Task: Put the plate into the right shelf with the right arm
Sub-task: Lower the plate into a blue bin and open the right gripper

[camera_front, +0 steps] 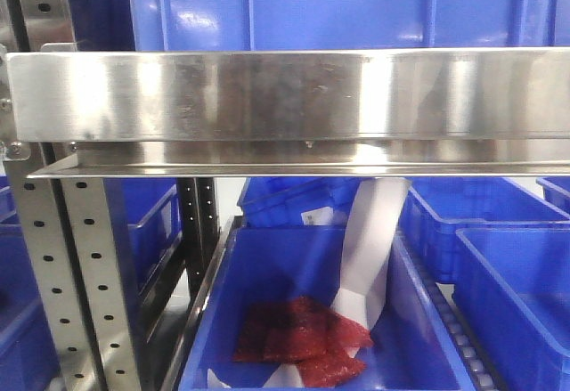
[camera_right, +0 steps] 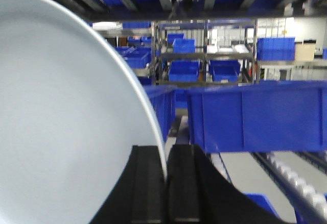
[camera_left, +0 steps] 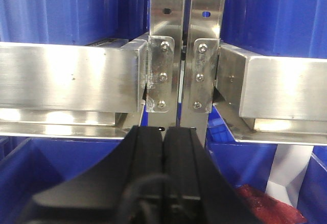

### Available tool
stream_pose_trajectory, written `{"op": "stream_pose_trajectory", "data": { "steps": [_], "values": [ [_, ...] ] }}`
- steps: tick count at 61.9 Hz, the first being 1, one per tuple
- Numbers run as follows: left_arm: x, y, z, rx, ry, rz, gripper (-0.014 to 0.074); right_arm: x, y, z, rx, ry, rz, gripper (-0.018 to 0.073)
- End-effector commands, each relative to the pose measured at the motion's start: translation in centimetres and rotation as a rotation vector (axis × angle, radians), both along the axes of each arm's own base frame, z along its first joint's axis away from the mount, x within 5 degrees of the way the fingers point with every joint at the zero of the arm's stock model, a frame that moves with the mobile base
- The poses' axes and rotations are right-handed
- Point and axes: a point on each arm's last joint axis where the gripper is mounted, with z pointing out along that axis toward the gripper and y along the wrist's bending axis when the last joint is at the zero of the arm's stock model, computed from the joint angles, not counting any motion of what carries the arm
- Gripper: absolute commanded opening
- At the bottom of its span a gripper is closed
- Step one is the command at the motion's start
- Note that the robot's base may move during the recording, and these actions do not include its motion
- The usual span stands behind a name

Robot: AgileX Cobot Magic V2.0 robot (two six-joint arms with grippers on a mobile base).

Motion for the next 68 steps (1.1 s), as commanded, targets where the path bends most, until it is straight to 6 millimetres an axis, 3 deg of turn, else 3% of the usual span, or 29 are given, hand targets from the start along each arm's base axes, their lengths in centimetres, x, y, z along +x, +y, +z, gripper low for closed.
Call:
{"op": "stream_pose_trajectory", "data": {
  "steps": [1, 14, 30, 42, 58, 68],
  "values": [
    [-0.1, 0.1, 0.5, -0.018, -0.089, 0.009, -0.0128, -0.5, -0.1, 3.7, 0.007, -0.163, -0.005, 0.0055],
    [-0.1, 0.1, 0.5, -0.018, -0.089, 0.009, -0.0128, 0.9, 0.1, 8.0, -0.066, -0.164, -0.019, 0.0055],
    [-0.1, 0.1, 0.5, -0.018, -0.089, 0.009, -0.0128, 5.5, 0.6, 13.5, -0.069, -0.167, -0.006, 0.0055],
    [-0.1, 0.1, 0.5, -0.018, -0.089, 0.009, -0.0128, 9.0, 2.4, 17.1, -0.059, -0.182, 0.086, 0.0055],
    [-0.1, 0.1, 0.5, -0.018, -0.089, 0.009, -0.0128, 14.6, 5.9, 18.9, -0.059, -0.185, 0.2, 0.0055],
    [-0.1, 0.1, 0.5, -0.018, -0.089, 0.009, -0.0128, 18.1, 7.4, 18.5, -0.065, -0.146, 0.219, 0.0055]
  ]
}}
